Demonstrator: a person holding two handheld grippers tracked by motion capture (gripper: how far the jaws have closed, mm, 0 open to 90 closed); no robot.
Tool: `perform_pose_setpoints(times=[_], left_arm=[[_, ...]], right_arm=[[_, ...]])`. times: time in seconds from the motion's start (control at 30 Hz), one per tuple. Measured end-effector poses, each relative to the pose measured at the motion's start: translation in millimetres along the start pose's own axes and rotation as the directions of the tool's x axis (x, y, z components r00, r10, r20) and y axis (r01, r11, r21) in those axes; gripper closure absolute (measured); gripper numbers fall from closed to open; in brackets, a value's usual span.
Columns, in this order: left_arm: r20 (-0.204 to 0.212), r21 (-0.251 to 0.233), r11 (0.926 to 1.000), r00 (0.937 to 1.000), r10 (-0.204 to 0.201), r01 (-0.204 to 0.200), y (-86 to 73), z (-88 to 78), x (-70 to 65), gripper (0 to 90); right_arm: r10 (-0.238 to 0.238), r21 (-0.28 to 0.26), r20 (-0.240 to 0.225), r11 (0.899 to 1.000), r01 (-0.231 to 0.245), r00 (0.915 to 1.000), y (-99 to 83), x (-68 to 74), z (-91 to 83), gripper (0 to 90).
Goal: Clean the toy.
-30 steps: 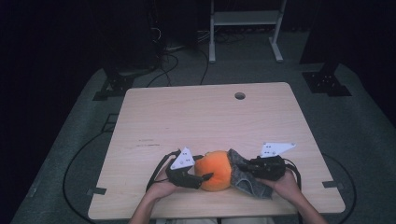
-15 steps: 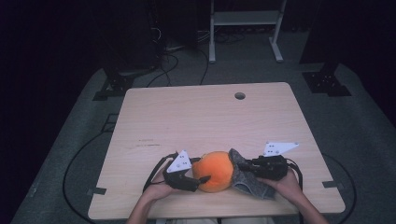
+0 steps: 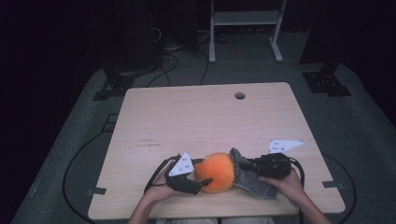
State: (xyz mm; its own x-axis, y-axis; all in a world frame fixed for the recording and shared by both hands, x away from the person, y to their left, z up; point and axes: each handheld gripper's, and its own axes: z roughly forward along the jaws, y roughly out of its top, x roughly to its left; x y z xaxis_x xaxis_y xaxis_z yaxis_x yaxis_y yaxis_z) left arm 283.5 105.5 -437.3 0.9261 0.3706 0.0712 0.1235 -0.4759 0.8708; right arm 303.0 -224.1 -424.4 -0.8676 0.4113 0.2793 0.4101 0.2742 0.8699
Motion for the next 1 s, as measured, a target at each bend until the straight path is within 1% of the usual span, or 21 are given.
perform_pose_setpoints(times=[0.13, 0.17, 0.2, 0.27, 0.3, 0.33, 0.37, 0.4, 0.47, 0.5, 0.57, 0.6, 0.63, 0.67, 0.7, 0.73, 0.77, 0.83, 0.87, 0.93, 1.0], left_arm=[[-0.004, 0.000, 0.9996, 0.9996, 0.027, -0.027, 1.8, 1.8, -4.0, 27.6], [-0.006, 0.001, 0.9995, 0.9995, 0.031, -0.031, 2.7, 2.8, -5.5, 27.1], [-0.007, 0.009, 0.9994, 0.9994, 0.035, -0.035, 3.9, 3.2, -6.5, 25.9], [0.001, 0.017, 0.9998, 1.0000, -0.009, 0.009, 7.4, 3.3, -2.6, 16.7], [-0.009, 0.026, 0.9990, 0.9993, -0.037, 0.037, 8.5, 4.4, -0.4, 12.5], [-0.007, 0.050, 0.9954, 0.9966, -0.082, 0.083, 9.4, 7.4, 2.2, 8.5], [0.015, 0.065, 0.9907, 0.9925, -0.121, 0.120, 8.9, 11.3, 4.2, 8.0], [0.030, 0.069, 0.9882, 0.9898, -0.139, 0.137, 8.5, 16.0, 3.7, 10.4], [0.013, 0.053, 0.9943, 0.9956, -0.093, 0.092, 11.3, 18.0, -1.5, 15.4], [-0.001, 0.045, 0.9963, 0.9974, -0.073, 0.073, 13.2, 17.6, -3.1, 21.5], [-0.063, -0.008, 0.9999, 0.9979, -0.013, 0.013, 18.1, 16.2, -8.0, 30.3], [-0.096, -0.022, 0.9995, 0.9952, 0.020, -0.022, 19.4, 16.8, -9.8, 32.1], [-0.156, -0.041, 0.9957, 0.9848, 0.075, -0.083, 20.7, 19.4, -13.1, 32.7], [-0.180, -0.051, 0.9926, 0.9787, 0.099, -0.110, 20.6, 21.7, -14.4, 32.6], [-0.175, -0.057, 0.9911, 0.9785, 0.108, -0.120, 19.8, 25.2, -14.8, 32.2], [-0.140, -0.040, 0.9909, 0.9827, 0.122, -0.128, 18.0, 28.5, -14.6, 31.8], [-0.136, -0.032, 0.9880, 0.9799, 0.145, -0.151, 15.7, 29.4, -16.0, 31.1], [-0.127, -0.027, 0.9889, 0.9818, 0.142, -0.146, 12.4, 28.7, -16.7, 30.1], [-0.122, -0.030, 0.9898, 0.9834, 0.134, -0.139, 10.2, 27.1, -16.1, 29.4], [-0.114, -0.041, 0.9937, 0.9886, 0.099, -0.104, 7.3, 24.6, -13.4, 27.0], [-0.087, -0.047, 0.9984, 0.9958, 0.029, -0.033, 9.3, 21.9, -7.9, 18.5]], right_arm=[[-0.027, -0.042, -0.064, 0.999, 0.025, 0.9976, 12.8, 8.3, 9.3, 79.9], [-0.031, -0.041, -0.067, 0.999, 0.028, 0.9973, 13.7, 9.0, 13.3, 79.9], [-0.045, -0.019, -0.051, 0.999, 0.044, 0.9977, 13.5, 9.9, 17.9, 80.0], [-0.048, -0.014, -0.043, 0.999, 0.047, 0.9979, 11.3, 10.4, 21.9, 80.1], [-0.052, -0.015, -0.038, 0.999, 0.051, 0.9979, 10.9, 10.9, 21.3, 80.1], [-0.058, -0.018, -0.031, 0.998, 0.057, 0.9979, 10.3, 11.7, 20.7, 80.0], [-0.059, -0.018, -0.030, 0.998, 0.058, 0.9978, 9.3, 11.8, 19.5, 80.0], [-0.056, -0.020, -0.030, 0.998, 0.056, 0.9980, 8.0, 11.3, 18.3, 80.0], [-0.048, -0.012, -0.013, 0.999, 0.048, 0.9988, 5.3, 9.1, 15.9, 80.0], [-0.043, -0.014, -0.009, 0.999, 0.043, 0.9990, 4.1, 7.4, 13.2, 80.0], [-0.039, -0.023, 0.007, 0.999, 0.040, 0.9992, 4.0, 6.8, 8.1, 80.0], [-0.049, -0.039, 0.019, 0.998, 0.050, 0.9986, 5.9, 7.8, 3.8, 80.0], [-0.051, -0.054, 0.022, 0.997, 0.052, 0.9985, 7.8, 8.8, 1.1, 80.0], [-0.054, -0.090, 0.010, 0.994, 0.055, 0.9985, 11.7, 9.7, -1.4, 80.0], [-0.055, -0.107, 0.005, 0.993, 0.055, 0.9985, 14.1, 10.9, -1.6, 80.0], [-0.065, -0.116, 0.010, 0.991, 0.066, 0.9978, 16.8, 12.9, -0.1, 80.0], [-0.077, -0.097, 0.020, 0.992, 0.079, 0.9968, 19.0, 15.0, 4.7, 80.0], [-0.108, -0.050, 0.046, 0.993, 0.110, 0.9931, 17.7, 16.3, 14.4, 80.0], [-0.108, -0.046, 0.046, 0.993, 0.110, 0.9931, 16.9, 16.0, 15.9, 80.0], [-0.099, -0.045, 0.063, 0.994, 0.102, 0.9930, 16.4, 13.8, 16.4, 80.1], [-0.072, -0.043, 0.073, 0.996, 0.075, 0.9947, 13.2, 9.3, 15.0, 80.3]])
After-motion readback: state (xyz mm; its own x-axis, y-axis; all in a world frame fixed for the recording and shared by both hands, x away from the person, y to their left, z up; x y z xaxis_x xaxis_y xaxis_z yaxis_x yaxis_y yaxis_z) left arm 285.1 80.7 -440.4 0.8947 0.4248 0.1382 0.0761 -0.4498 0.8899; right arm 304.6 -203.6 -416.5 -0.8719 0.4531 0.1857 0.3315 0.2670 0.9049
